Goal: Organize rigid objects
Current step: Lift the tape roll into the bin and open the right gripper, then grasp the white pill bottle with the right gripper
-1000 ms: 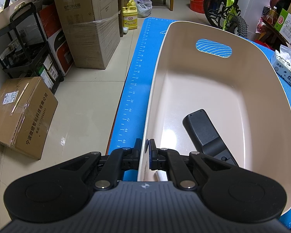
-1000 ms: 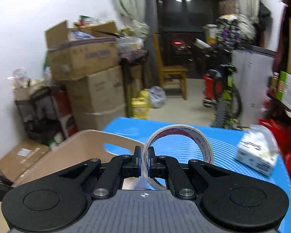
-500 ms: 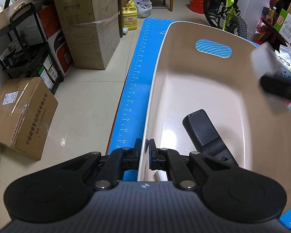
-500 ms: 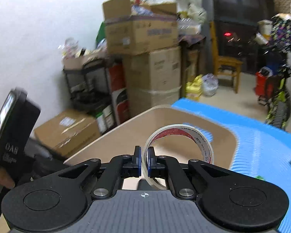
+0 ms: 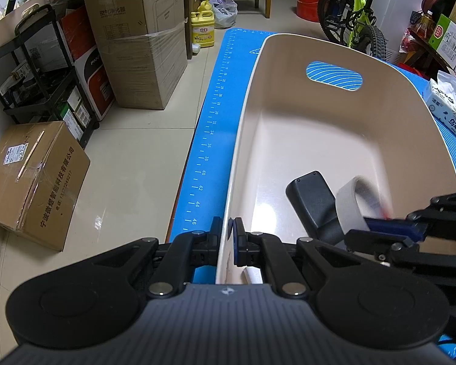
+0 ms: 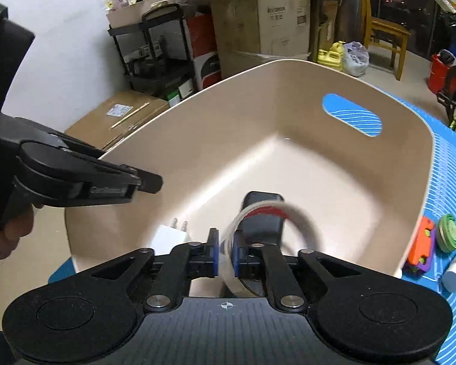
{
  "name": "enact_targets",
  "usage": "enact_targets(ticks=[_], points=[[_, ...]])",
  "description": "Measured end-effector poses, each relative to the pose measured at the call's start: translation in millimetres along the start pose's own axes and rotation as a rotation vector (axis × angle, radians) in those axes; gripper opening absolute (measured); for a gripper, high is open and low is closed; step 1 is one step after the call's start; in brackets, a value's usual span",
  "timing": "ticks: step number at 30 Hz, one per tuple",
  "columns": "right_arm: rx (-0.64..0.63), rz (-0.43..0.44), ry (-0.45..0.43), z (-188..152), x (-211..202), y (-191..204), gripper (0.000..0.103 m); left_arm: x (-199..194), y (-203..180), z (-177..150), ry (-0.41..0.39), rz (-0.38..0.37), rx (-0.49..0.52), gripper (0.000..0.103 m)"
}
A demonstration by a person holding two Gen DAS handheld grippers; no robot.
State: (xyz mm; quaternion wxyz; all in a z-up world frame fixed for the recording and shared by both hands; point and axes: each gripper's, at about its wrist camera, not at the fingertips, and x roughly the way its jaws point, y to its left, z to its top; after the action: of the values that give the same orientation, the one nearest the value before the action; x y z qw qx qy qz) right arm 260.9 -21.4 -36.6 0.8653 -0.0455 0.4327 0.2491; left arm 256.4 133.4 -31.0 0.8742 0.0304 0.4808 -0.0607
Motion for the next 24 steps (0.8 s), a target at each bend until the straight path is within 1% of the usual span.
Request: enact_targets(ticks=[2, 4, 7, 8, 10, 12, 16, 18, 24], points=[[0.008, -0.004, -0.032, -4, -8, -6, 0.025, 0, 0, 0, 0.0, 0.0, 0.0, 0.008], [0.029, -0.005, -0.072, -1, -19, -13, 0.04, 0, 0, 0, 0.0, 0.0, -0.001, 0.008], [0.061, -0.017, -0.149, 1, -42, -25, 0.048, 0, 0, 0, 0.0, 0.001, 0.0, 0.008], [0.068, -0.026, -0.172, 1, -49, -28, 0.048, 0, 0, 0, 0.0, 0.0, 0.0, 0.008], [0.091, -0.054, -0.227, 3, -65, -40, 0.055, 0, 0, 0, 0.0, 0.0, 0.0, 0.008], [0.124, -0.086, -0.271, 3, -79, -54, 0.056, 0, 0, 0, 0.0, 0.0, 0.0, 0.008], [0.194, -0.164, -0.301, 0, -85, -83, 0.06, 0, 0, 0, 0.0, -0.001, -0.001, 0.008], [0.224, -0.201, -0.307, -4, -85, -100, 0.061, 0, 0, 0, 0.0, 0.0, -0.001, 0.008], [0.295, -0.331, -0.288, -25, -74, -146, 0.065, 0, -2, 0, 0.002, 0.006, 0.002, 0.008]])
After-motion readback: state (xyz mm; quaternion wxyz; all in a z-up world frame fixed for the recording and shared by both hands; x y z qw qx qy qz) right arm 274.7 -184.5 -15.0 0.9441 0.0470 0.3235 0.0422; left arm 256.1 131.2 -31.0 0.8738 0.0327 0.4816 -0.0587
